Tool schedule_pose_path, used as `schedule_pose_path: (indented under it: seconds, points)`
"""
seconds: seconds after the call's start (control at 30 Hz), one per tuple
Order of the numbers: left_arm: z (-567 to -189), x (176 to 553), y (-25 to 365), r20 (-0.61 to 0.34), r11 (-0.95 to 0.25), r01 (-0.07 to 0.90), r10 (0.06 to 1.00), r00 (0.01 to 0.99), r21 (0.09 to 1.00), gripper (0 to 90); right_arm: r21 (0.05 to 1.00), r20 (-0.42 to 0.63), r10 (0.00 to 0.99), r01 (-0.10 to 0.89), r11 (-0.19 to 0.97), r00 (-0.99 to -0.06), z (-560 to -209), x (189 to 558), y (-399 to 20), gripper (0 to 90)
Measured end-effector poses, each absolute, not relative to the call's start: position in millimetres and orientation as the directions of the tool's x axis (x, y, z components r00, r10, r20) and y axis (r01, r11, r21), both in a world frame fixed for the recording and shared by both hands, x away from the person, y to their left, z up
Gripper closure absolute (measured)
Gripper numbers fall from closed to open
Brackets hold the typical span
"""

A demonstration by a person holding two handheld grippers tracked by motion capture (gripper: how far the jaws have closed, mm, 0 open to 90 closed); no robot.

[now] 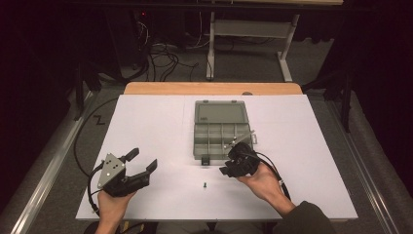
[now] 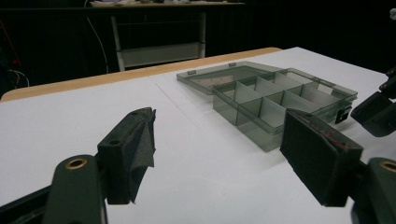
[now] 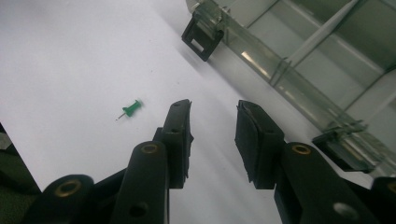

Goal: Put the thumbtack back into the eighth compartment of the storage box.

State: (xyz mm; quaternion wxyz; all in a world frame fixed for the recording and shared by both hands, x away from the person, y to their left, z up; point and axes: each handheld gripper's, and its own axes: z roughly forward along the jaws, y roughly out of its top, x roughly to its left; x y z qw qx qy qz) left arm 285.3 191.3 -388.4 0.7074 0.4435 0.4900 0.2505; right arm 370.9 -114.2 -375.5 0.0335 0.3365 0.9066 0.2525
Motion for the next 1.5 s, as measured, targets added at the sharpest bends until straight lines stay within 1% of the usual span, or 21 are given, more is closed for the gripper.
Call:
schedule_pose_path:
  seconds: [0.4, 0.67, 1.37, 1.5]
  points:
    - [-388.4, 285.2, 191.5, -0.470, 0.480, 0.079, 0.790, 0.394, 0.874, 26.4, 0.450, 0.128, 0.603, 0.588, 0.672, -0.787, -383.3, 363.7, -100.0, 66.4]
    - [-388.4, 285.3, 191.1, -0.470, 0.481, 0.078, 0.790, 0.392, 0.873, 26.4, 0.458, 0.136, 0.593, 0.581, 0.673, -0.794, -384.4, 361.9, -94.3, 66.2]
    - [-388.1, 285.5, 191.8, -0.475, 0.486, 0.078, 0.788, 0.391, 0.871, 26.4, 0.437, 0.132, 0.564, 0.559, 0.705, -0.815, -385.3, 357.3, -77.4, 65.5]
    - [-388.0, 285.1, 191.7, -0.470, 0.482, 0.076, 0.790, 0.395, 0.873, 26.4, 0.428, 0.148, 0.557, 0.561, 0.709, -0.817, -386.4, 356.7, -71.4, 65.5]
